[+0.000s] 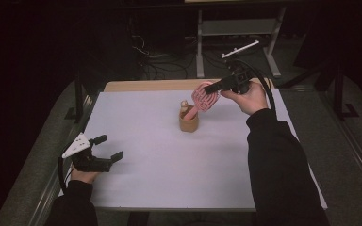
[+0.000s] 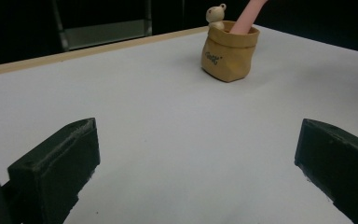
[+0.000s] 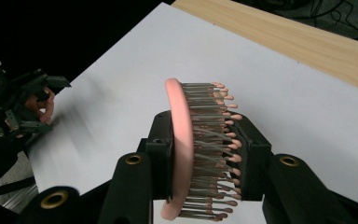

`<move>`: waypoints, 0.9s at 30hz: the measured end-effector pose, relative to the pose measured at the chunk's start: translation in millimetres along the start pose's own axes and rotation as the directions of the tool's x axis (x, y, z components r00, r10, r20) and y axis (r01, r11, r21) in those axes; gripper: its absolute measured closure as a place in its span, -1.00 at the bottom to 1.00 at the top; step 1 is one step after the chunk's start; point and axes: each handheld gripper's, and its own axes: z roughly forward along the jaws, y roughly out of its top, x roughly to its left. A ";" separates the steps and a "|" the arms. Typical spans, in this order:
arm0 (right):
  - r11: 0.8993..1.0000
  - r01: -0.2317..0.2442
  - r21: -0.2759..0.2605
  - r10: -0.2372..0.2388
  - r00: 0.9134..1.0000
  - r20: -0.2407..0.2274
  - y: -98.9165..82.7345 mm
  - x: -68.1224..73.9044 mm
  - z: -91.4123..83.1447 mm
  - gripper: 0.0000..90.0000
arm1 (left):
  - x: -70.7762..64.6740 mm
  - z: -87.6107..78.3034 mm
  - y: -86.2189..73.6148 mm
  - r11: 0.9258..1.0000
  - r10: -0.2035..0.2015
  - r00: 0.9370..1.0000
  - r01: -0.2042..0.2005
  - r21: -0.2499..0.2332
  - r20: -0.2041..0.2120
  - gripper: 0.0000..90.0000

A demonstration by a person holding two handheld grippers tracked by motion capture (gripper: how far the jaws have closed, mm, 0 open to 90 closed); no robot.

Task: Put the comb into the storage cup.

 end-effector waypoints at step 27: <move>0.996 -0.082 -0.027 0.081 0.996 -0.032 -3.9 -22.0 14.8 0.41 | 1.3 3.4 -5.3 0.999 -0.024 1.000 0.024 0.041 0.005 -1.00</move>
